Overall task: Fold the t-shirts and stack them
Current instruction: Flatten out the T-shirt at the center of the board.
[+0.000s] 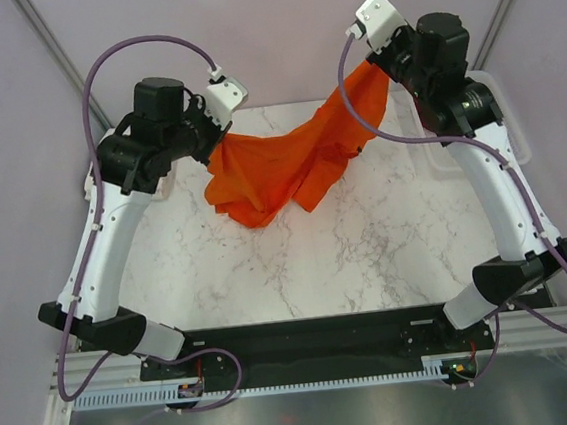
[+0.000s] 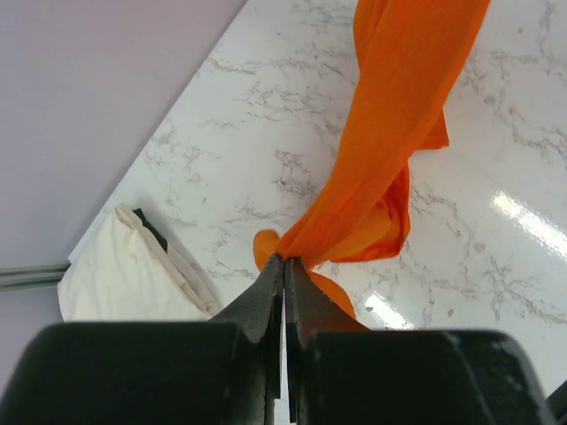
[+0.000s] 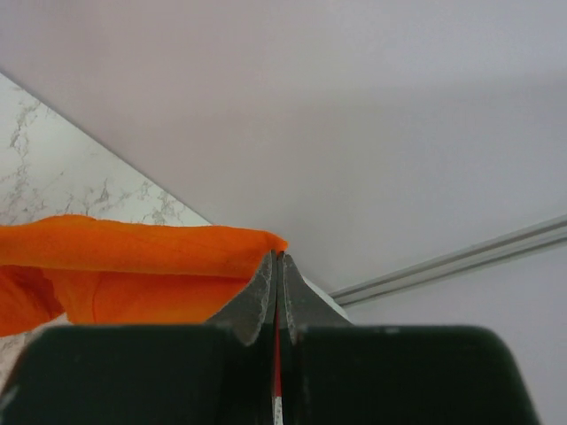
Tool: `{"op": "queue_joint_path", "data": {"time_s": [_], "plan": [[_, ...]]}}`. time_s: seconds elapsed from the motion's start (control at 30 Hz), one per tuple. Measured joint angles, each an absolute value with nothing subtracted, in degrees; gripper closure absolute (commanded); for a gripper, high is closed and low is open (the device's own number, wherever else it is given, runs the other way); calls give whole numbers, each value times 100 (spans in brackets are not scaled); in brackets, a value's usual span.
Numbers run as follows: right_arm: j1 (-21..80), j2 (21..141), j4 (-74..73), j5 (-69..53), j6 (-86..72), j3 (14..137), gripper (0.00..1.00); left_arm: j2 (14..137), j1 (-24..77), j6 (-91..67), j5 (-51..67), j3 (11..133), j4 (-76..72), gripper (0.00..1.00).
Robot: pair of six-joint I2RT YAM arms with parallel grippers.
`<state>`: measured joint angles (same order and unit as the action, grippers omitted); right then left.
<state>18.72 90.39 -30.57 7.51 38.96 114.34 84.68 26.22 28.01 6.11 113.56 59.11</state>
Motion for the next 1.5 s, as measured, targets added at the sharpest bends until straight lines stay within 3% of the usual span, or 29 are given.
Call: {"op": "queue_joint_path", "data": {"time_s": [0.23,0.4,0.7,0.8,0.83,0.9,1.1,1.5], "plan": [[1872,8613,-2956,716,3907,11067,100,8643,2574,3179,810,10604,5951,98],[1846,8884,-2967,646,3944,10667,100,9500,2193,3422,1356,10335,5767,98],[1813,10031,-2917,340,4005,10523,100,12739,1299,3804,1750,12189,5487,98],[1813,10600,-2915,263,3968,10831,100,13622,1212,3900,1710,13074,5465,87],[1813,10746,-2921,252,3962,10916,100,13819,1197,3907,1653,13305,5463,72],[1813,10965,-2923,231,3940,11045,100,14007,1157,3887,1557,13548,5382,55],[1813,11054,-2923,233,3898,11111,100,13329,963,3402,1398,12466,4862,40],[1813,11056,-2926,220,3811,11268,100,13506,-309,1817,3269,12401,5675,48]]}}
